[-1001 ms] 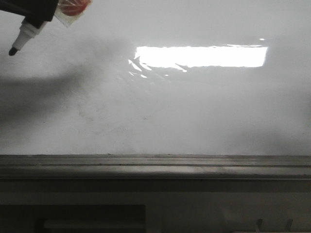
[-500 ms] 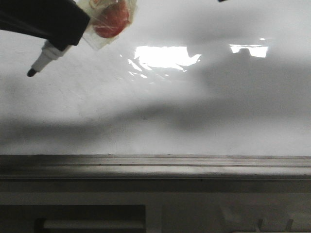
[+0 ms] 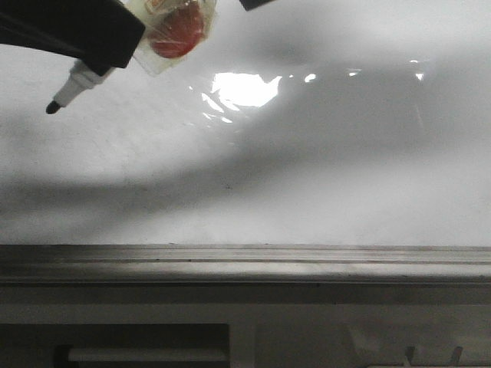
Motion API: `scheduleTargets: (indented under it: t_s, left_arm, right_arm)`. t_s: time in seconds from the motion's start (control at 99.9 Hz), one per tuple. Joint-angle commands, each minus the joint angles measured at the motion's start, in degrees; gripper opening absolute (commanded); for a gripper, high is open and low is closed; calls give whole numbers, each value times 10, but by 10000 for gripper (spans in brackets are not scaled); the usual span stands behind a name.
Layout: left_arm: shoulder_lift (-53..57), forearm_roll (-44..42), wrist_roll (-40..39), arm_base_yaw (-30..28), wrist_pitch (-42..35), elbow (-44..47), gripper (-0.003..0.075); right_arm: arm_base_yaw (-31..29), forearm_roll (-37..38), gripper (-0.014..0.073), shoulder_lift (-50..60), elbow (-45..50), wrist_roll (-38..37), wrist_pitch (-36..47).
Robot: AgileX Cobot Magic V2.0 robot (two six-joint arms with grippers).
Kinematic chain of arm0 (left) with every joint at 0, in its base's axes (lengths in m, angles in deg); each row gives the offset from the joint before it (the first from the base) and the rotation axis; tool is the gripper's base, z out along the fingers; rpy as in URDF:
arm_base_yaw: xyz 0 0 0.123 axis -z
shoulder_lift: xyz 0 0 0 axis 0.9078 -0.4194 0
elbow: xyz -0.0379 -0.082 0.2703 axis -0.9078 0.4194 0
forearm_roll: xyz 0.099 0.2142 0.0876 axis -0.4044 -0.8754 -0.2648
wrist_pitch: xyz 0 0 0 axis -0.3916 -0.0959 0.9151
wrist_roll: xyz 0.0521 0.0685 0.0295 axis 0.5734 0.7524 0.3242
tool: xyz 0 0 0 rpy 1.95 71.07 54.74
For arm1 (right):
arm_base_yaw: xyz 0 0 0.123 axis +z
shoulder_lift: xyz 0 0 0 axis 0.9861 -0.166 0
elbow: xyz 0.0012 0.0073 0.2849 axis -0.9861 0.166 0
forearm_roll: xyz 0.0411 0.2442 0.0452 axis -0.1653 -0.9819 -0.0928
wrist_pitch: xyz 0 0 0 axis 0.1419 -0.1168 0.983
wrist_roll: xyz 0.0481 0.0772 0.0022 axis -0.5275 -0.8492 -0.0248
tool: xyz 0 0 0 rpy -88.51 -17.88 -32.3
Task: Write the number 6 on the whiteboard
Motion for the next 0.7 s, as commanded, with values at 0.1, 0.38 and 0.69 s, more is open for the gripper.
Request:
scheduleTargets:
  t_s: [0.1,0.38,0.69]
  left_arm:
    - [5,21,-1,5,-21,-19,-19]
    - [6,27,-1,1,-24,-30,307]
    - [63,65,-44,-98,-31,-24,534]
  right_arm:
    - [2,-47,-75,13,-20,32,2]
    - [2,-52,-61,13,-20,46,4]
    - [2,-36,-43,108,43,60,118]
